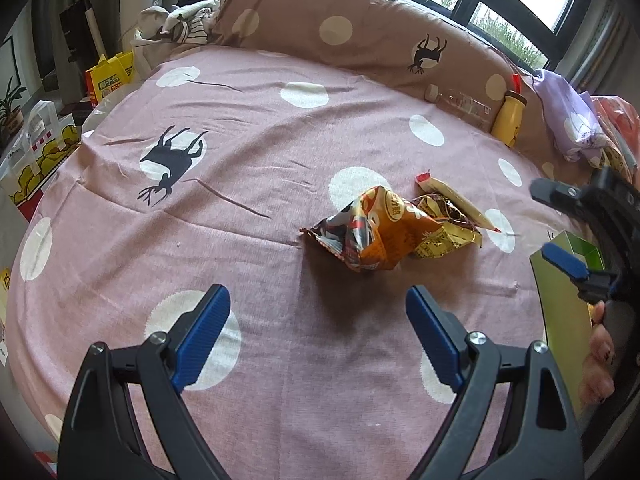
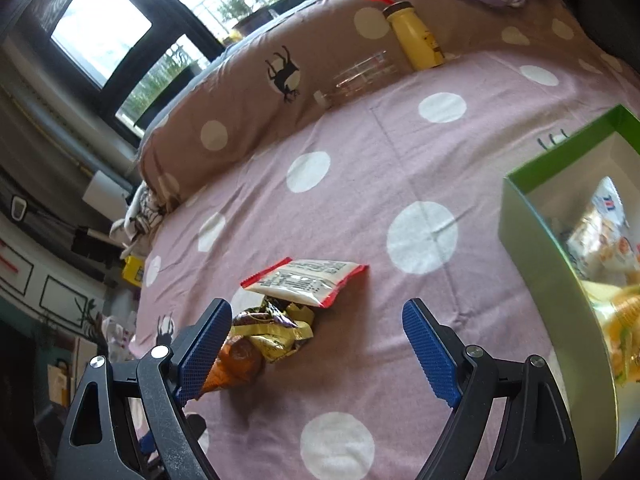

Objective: Organize snacks
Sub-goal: 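Lower the right tool onto the white cracker packet and close on it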

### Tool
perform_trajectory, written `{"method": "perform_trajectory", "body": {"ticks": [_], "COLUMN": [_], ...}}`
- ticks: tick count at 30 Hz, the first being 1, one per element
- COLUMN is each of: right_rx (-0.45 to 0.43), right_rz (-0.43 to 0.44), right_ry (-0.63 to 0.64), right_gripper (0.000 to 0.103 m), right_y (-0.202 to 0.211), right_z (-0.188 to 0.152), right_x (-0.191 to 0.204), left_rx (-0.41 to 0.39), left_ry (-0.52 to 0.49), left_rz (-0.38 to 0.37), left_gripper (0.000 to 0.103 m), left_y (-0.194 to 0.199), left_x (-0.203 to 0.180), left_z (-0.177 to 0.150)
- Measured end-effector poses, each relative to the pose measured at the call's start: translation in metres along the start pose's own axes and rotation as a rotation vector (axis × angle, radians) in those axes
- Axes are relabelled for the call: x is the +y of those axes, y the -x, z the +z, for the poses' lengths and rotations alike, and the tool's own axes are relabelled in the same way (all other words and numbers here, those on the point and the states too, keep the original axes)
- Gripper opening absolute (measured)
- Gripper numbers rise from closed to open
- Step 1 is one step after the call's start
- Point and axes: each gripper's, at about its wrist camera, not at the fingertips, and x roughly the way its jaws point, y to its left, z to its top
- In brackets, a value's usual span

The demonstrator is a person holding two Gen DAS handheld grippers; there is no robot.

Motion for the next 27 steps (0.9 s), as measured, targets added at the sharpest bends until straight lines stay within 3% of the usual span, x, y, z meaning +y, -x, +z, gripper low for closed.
{"method": "perform_trajectory", "body": {"ticks": [5, 10, 13, 15, 17, 21, 23, 27], "right_rx": [0.133, 0.245, 0.246, 0.249, 0.27, 0.265, 0.27, 0.319], "right_rz": [-0.13, -0.19, -0.235, -0.205, -0.213, -0.207, -0.201, -0.18], "right_ry": [0.098, 0.13, 0.135, 0.122, 0.14, 0.214, 0.227, 0.285], "right_gripper": [0.088, 0.088, 0.088, 0.087, 0.069, 0.06, 0.049, 0.045], "right_y": [-0.054, -0.101, -0.111, -0.111, -0.111, -0.1, -0.093, -0.08], "right_z": [0.025, 0.03, 0.026, 0.022, 0.018, 0.009, 0.005, 0.001], "right_x": [0.038, 0.041, 0.033, 0.023, 0.016, 0.015, 0.014, 0.015], "left_rx": [0.007, 0.023, 0.024, 0.027, 0.029, 0.03, 0.035, 0.038], "left_ry": [0.014, 0.036, 0.034, 0.034, 0.032, 0.026, 0.024, 0.028], "left_rz": [-0.008, 0.002, 0.011, 0.008, 0.003, 0.004, 0.004, 0.008], "left_gripper": [0.09, 0.09, 0.09, 0.09, 0.09, 0.09, 0.09, 0.09], "left_y": [-0.001, -0.005, -0.005, -0.006, -0.006, -0.006, -0.007, -0.006], "left_x": [0.006, 0.012, 0.012, 0.013, 0.012, 0.01, 0.01, 0.012], "left_z": [0.004, 0.007, 0.008, 0.008, 0.008, 0.007, 0.006, 0.005]}}
